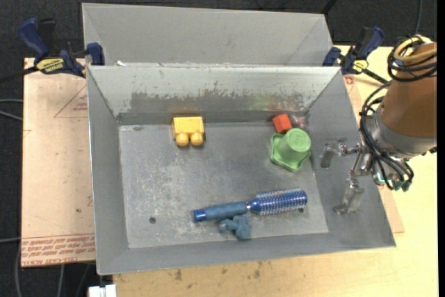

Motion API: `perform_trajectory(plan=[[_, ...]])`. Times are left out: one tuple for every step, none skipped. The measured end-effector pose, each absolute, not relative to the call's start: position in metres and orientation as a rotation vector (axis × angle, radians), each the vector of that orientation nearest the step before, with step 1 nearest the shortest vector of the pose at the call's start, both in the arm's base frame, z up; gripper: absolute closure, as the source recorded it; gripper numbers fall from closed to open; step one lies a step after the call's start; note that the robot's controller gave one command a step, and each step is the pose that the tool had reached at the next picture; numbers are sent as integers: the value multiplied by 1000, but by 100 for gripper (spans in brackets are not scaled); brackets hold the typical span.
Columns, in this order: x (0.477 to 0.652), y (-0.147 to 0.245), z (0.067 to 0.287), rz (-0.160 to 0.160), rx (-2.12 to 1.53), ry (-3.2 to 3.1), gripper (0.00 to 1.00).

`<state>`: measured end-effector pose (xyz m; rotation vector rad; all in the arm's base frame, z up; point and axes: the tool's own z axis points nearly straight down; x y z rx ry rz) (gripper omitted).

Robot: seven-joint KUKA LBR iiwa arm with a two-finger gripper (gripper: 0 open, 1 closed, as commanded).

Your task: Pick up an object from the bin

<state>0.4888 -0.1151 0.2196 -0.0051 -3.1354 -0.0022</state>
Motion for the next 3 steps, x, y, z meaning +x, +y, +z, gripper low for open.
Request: perform_trajectory(plan=[[523,-24,75,-7,111,-3134,0],[524,-28,79,-1,105,-3139,100],[532,-33,291,2,196,-3146,100]])
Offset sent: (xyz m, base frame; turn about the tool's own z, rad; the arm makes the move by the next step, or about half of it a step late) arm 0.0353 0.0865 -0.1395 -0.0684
